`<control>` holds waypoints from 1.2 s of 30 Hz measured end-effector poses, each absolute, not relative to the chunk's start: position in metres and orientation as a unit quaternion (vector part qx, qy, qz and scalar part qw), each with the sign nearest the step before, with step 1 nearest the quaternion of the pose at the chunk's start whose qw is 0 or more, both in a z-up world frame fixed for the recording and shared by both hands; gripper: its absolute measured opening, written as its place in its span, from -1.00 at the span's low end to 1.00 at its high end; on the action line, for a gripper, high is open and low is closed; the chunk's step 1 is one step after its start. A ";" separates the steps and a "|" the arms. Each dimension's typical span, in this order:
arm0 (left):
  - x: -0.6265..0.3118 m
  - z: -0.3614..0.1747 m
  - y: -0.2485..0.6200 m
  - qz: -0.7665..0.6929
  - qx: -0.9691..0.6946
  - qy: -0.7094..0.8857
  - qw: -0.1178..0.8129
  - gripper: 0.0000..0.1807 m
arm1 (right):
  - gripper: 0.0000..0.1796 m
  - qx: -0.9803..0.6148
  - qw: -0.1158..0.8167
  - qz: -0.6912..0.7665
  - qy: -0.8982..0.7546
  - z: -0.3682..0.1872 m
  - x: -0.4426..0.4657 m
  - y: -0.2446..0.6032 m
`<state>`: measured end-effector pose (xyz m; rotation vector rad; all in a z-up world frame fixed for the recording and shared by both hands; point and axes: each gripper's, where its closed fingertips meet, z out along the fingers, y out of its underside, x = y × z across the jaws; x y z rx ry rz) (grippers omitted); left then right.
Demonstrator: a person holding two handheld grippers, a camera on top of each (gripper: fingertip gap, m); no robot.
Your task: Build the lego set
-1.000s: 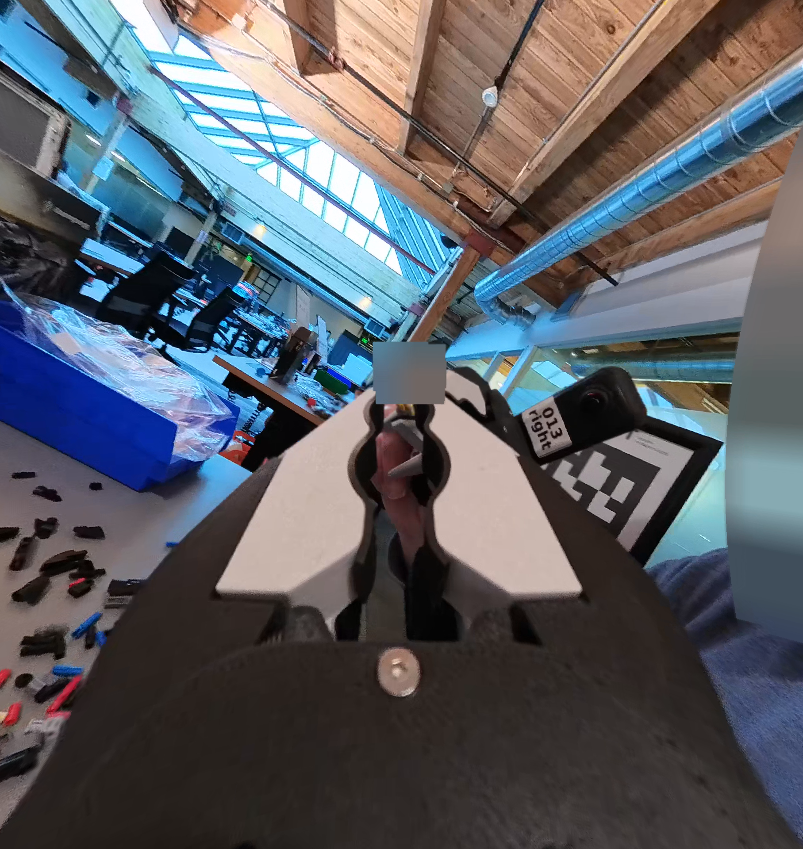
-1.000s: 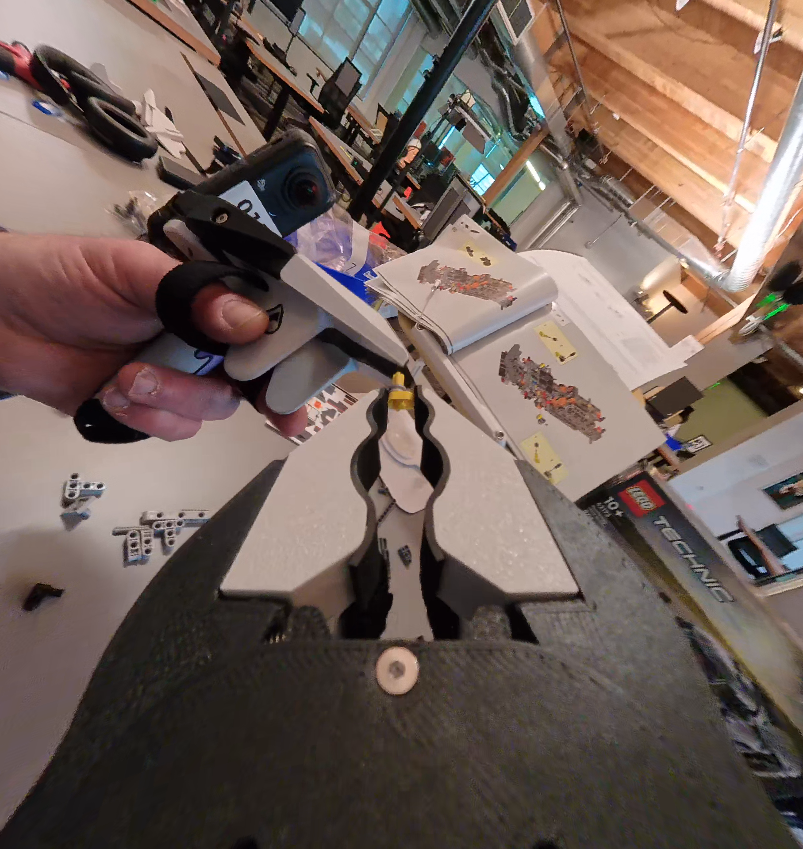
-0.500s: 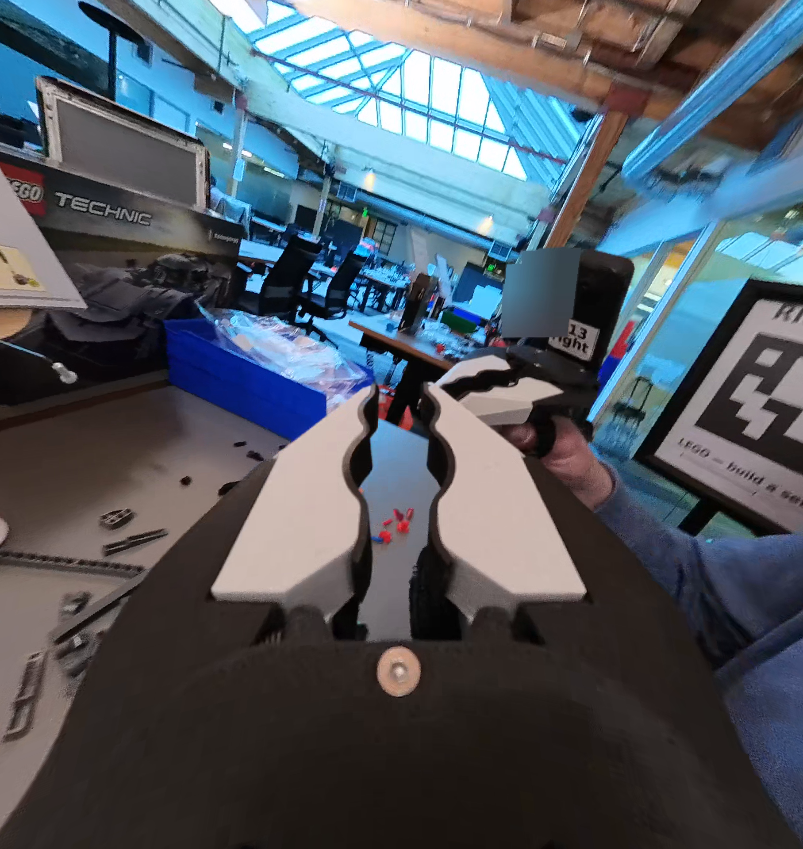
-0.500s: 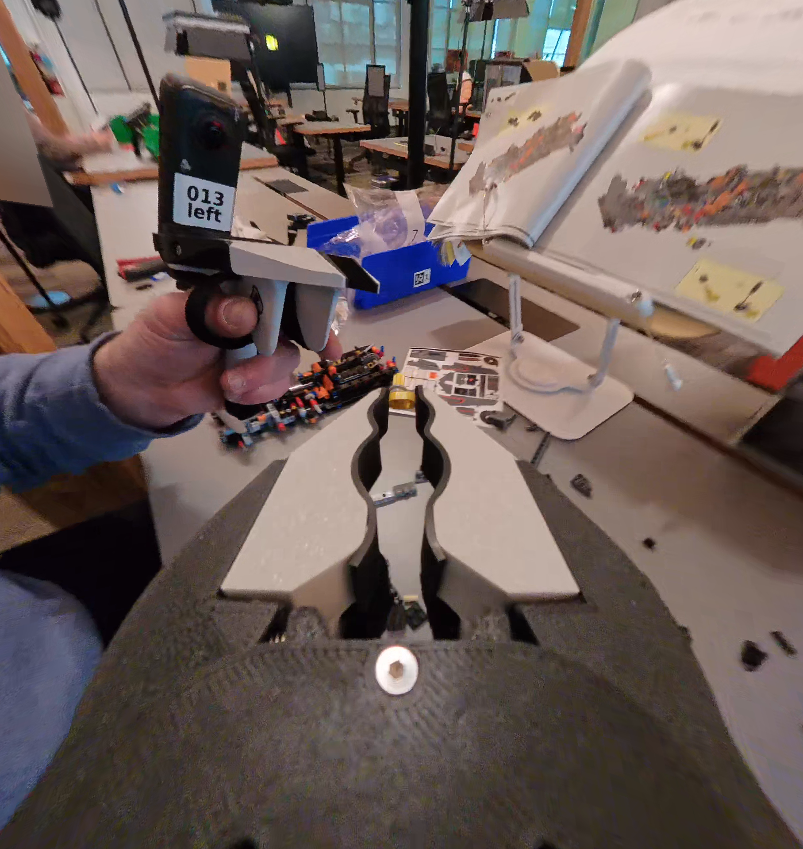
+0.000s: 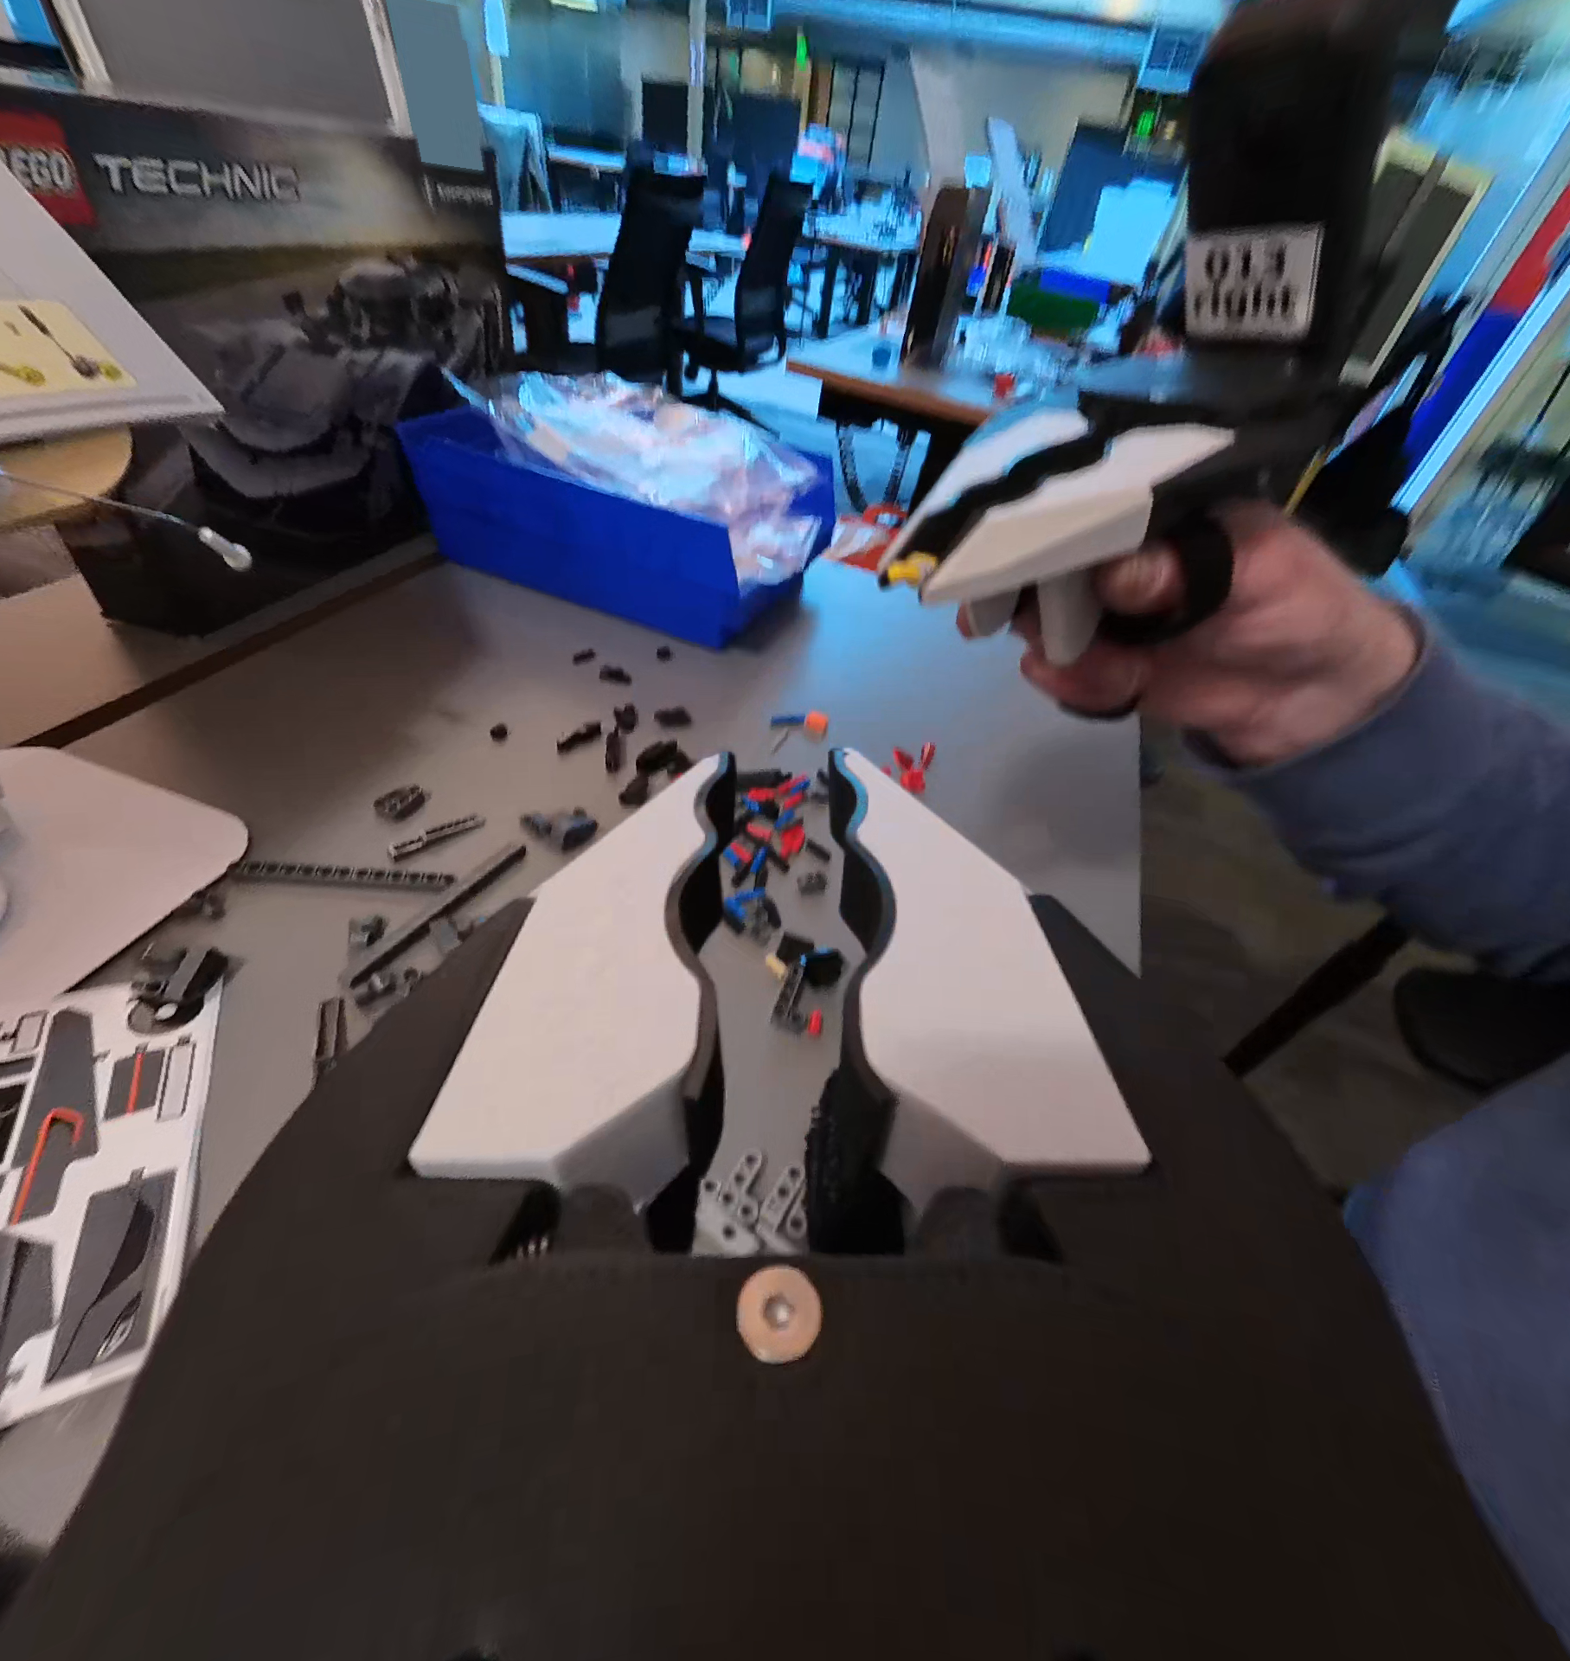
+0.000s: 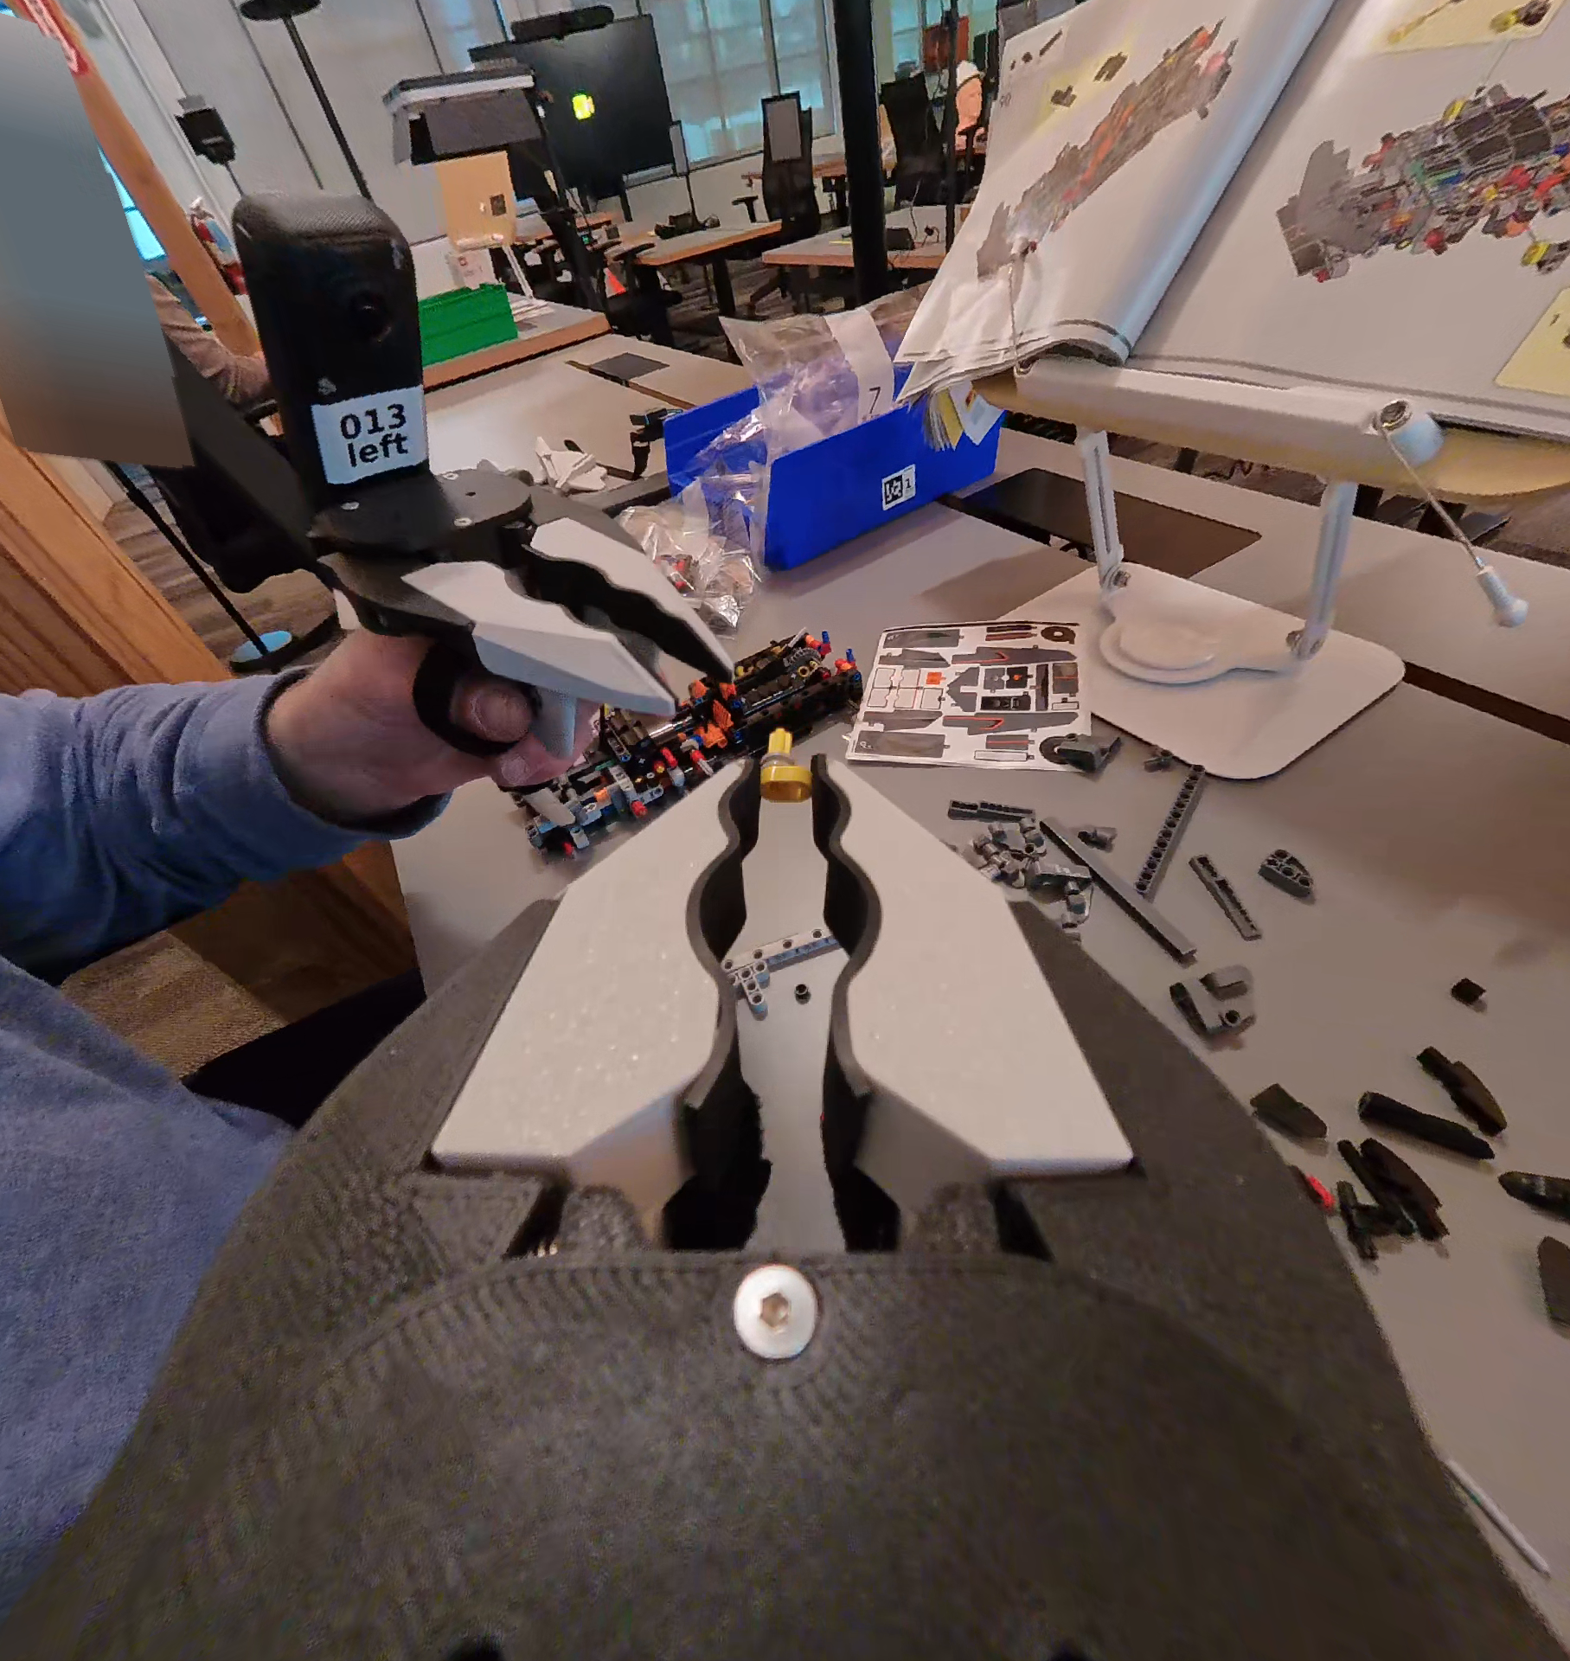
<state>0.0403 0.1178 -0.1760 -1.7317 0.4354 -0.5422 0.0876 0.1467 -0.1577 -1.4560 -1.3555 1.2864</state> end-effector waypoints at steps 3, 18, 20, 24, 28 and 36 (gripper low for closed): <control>0.044 -0.186 0.111 -0.220 -0.757 0.203 0.581 -0.79 | -0.91 -0.571 0.374 0.502 -0.531 -0.160 0.089 0.145; 0.051 -0.247 0.073 -0.167 -0.810 0.249 0.504 -0.71 | -0.91 -0.581 0.364 0.487 -0.542 -0.182 0.103 0.125; 0.053 -0.256 0.068 -0.163 -0.815 0.254 0.496 -0.71 | -0.91 -0.583 0.360 0.485 -0.543 -0.188 0.105 0.122; 0.054 -0.267 0.063 -0.163 -0.821 0.252 0.485 -0.71 | -0.91 -0.588 0.356 0.484 -0.541 -0.192 0.107 0.120; 0.057 -0.274 0.062 -0.160 -0.826 0.254 0.476 -0.70 | -0.91 -0.594 0.352 0.483 -0.538 -0.195 0.110 0.120; 0.066 -0.290 0.051 -0.163 -0.837 0.257 0.455 -0.66 | -0.91 -0.603 0.338 0.480 -0.540 -0.219 0.119 0.109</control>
